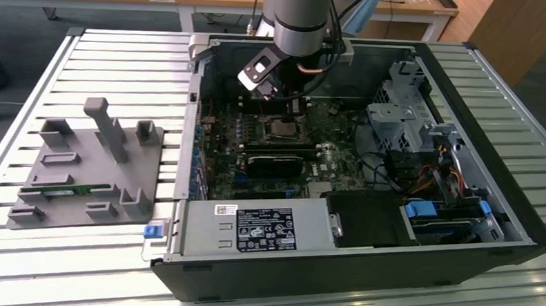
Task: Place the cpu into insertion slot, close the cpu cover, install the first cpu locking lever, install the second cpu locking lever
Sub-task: 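Close the cpu cover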
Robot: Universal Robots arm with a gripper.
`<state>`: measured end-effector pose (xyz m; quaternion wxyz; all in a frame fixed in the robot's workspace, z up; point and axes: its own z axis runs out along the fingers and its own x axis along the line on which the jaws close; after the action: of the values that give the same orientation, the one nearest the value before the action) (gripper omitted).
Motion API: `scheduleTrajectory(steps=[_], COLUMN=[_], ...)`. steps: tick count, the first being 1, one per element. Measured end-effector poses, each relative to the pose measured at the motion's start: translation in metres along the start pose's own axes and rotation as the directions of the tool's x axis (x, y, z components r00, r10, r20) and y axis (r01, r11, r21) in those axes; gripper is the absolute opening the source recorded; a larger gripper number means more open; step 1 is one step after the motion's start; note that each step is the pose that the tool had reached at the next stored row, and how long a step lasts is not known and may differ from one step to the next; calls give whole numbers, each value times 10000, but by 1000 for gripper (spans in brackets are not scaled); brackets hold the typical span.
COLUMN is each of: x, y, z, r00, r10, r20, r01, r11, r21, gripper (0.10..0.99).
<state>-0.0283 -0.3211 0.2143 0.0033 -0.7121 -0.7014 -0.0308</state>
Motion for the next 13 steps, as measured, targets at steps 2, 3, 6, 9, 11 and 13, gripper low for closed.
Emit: scheduleTrajectory(steps=[2,3,6,9,11,13], x=[0,0,1,2,3,4], y=[1,1,2,3,4,5], z=[-8,-11,-27,-47,-57,-77], r00=[10000,10000,10000,10000,10000,10000], r10=[-1,-1,-1,-1,-1,-1], r20=[-2,-2,-3,-2,-2,-3], r01=[1,1,1,1,1,1], r11=[10000,10000,10000,10000,10000,10000], r21=[0,0,0,0,2,2], gripper=[106,106,106,106,106,106])
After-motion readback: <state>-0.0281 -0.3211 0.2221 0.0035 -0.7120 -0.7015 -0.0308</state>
